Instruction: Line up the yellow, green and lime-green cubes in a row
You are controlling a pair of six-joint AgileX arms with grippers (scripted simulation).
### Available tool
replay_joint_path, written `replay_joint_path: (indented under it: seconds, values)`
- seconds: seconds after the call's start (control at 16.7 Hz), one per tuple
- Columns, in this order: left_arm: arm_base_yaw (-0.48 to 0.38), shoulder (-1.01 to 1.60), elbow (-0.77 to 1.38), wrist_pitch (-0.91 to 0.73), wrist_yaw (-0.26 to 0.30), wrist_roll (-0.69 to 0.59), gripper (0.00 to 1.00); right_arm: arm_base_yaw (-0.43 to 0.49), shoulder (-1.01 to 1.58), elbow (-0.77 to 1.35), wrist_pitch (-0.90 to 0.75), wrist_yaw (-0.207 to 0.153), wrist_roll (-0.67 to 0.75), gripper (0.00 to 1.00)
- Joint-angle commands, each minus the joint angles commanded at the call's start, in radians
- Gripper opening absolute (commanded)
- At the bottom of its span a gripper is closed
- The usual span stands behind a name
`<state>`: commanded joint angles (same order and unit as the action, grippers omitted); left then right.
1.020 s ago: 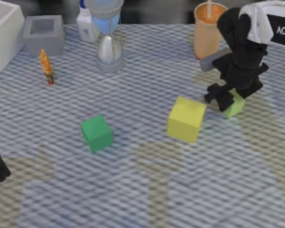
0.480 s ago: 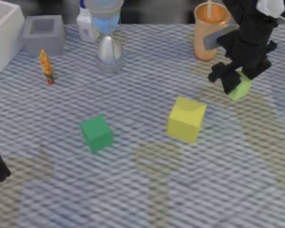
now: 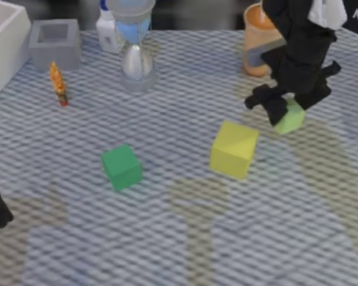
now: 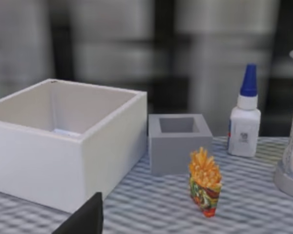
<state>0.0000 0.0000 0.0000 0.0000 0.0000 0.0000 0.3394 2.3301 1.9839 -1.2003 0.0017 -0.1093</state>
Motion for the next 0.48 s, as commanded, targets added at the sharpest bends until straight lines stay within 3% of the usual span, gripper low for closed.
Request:
replay_joint_path:
  seconds: [0.48]
  values:
    - [0.000, 0.000, 0.000, 0.000, 0.000, 0.000, 1.00, 0.218, -0.259, -0.383, 0.099, 0.012, 0.579, 0.00]
